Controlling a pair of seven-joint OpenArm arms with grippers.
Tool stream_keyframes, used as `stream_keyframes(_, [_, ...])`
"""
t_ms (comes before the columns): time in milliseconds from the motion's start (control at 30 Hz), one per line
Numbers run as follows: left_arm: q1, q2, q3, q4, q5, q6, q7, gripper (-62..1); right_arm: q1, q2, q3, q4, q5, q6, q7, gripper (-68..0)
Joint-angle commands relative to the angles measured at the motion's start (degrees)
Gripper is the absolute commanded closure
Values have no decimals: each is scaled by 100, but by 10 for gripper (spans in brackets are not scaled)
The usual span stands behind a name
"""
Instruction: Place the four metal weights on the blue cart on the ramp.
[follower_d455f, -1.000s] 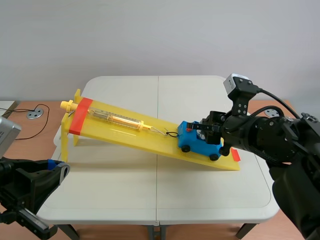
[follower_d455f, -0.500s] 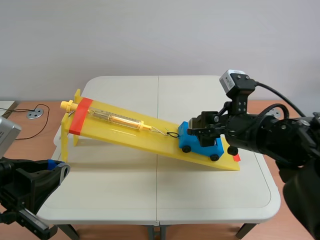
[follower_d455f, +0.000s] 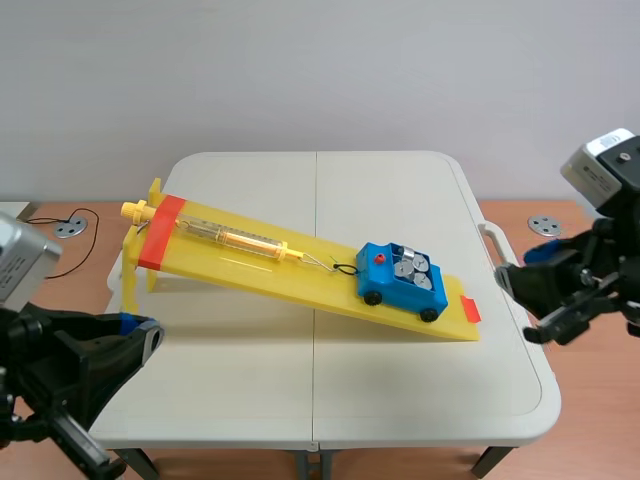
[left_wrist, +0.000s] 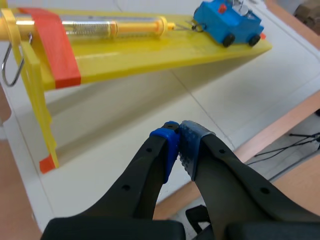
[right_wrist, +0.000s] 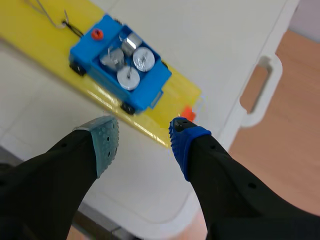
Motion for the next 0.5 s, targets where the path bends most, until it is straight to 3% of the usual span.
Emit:
stream_keyframes(0, [-321,269,238,549,-291,-245,-546,-27,-229,428,354,557,562,310,774,-250])
stream_keyframes(267, [-903,841,968,549,417,-118,-485,-26,-1711,595,1158,815,710,669,647,-250])
stream_keyframes(467, [-1419,1073,1532,461,1373,634,-468,-26,-2787,592,1611,815,706,669,549,-250])
